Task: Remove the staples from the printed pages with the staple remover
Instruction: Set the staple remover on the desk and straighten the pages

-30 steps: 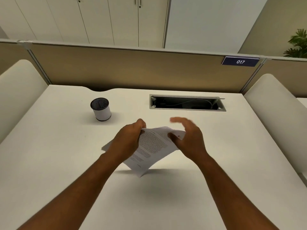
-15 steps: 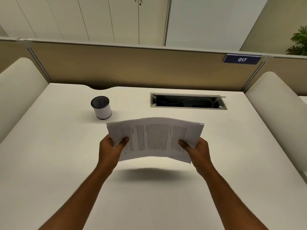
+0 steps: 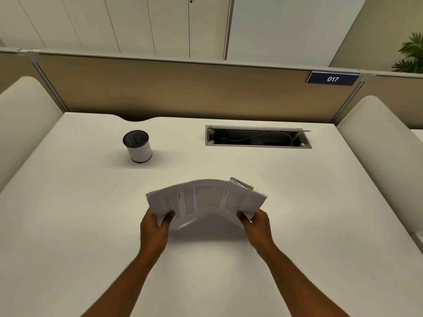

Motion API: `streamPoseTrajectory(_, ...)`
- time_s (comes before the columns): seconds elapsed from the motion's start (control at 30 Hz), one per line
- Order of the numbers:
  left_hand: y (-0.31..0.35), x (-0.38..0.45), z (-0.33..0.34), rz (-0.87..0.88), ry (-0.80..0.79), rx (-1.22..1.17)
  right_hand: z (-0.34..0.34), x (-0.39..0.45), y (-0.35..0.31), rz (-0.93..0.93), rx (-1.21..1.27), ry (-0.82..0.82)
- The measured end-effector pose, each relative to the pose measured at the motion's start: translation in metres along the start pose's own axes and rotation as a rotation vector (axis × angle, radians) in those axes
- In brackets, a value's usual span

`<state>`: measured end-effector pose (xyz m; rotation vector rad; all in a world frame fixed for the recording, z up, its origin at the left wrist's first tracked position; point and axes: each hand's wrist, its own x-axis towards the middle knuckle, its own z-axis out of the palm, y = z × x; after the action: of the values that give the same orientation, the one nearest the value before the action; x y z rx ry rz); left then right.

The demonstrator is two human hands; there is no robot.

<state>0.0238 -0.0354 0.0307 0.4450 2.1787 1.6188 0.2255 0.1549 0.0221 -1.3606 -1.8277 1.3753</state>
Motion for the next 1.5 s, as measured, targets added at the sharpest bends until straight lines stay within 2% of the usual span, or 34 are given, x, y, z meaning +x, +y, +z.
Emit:
streamPoseTrajectory(0.1, 0.008, 0.009, 0.003, 0.005, -0.004, 0.019, -0.006, 0.004, -0.011, -0.009, 0.062, 0.063)
streamPoseTrajectory(0.17, 0.014, 0.012, 0.005, -0.020, -0.015, -0.052, -0.009, 0.004, -0.018, 0.016, 0.150, 0.134)
streamPoseTrajectory(0.23, 0.019, 0.010, 0.009, -0.079, -0.040, -0.196, -0.008, 0.006, -0.029, 0.126, 0.359, 0.122)
streamPoseTrajectory(0.33, 0.019, 0.007, 0.016, -0.156, -0.079, -0.344, 0.002, 0.006, -0.051, 0.231, 0.812, 0.020)
streamPoseTrajectory(0.43, 0.019, 0.001, 0.022, -0.249, -0.135, -0.606, 0.008, 0.006, -0.069, 0.310, 1.115, 0.066)
streamPoseTrajectory(0.5, 0.019, -0.002, 0.023, -0.309, -0.155, -0.727, 0.010, 0.008, -0.074, 0.293, 1.043, 0.038)
streamPoseTrajectory(0.57, 0.017, -0.005, 0.025, -0.354, -0.177, -0.741, 0.013, 0.005, -0.080, 0.249, 0.952, -0.022)
streamPoseTrajectory(0.7, 0.014, -0.007, 0.024, -0.362, -0.261, -0.749, 0.012, 0.003, -0.092, 0.139, 0.969, -0.048)
streamPoseTrajectory(0.77, 0.020, -0.003, 0.019, -0.352, -0.211, -0.744, 0.009, 0.004, -0.096, 0.076, 0.883, -0.027)
streamPoseTrajectory(0.83, 0.030, 0.005, 0.014, -0.301, -0.061, -0.599, 0.004, 0.007, -0.098, 0.009, 0.774, -0.018)
streamPoseTrajectory(0.9, 0.044, 0.016, 0.009, -0.174, 0.035, -0.328, -0.003, 0.010, -0.098, -0.043, 0.702, -0.027)
streamPoseTrajectory(0.97, 0.064, 0.027, 0.005, 0.050, -0.017, -0.123, -0.011, 0.012, -0.100, -0.090, 0.629, -0.059)
streamPoseTrajectory(1.03, 0.088, 0.037, 0.002, 0.198, -0.154, -0.041, -0.017, 0.012, -0.104, -0.130, 0.538, -0.105)
streamPoseTrajectory(1.1, 0.110, 0.045, 0.001, 0.245, -0.296, -0.038, -0.020, 0.011, -0.107, -0.171, 0.455, -0.129)
streamPoseTrajectory(1.17, 0.123, 0.046, 0.004, 0.247, -0.360, -0.096, -0.021, 0.007, -0.111, -0.210, 0.395, -0.110)
streamPoseTrajectory(1.37, 0.118, 0.026, 0.017, 0.304, -0.225, -0.159, -0.017, -0.005, -0.112, -0.332, 0.328, 0.087)
streamPoseTrajectory(1.5, 0.105, 0.013, 0.027, 0.309, -0.169, -0.218, -0.006, -0.019, -0.096, -0.367, 0.315, 0.145)
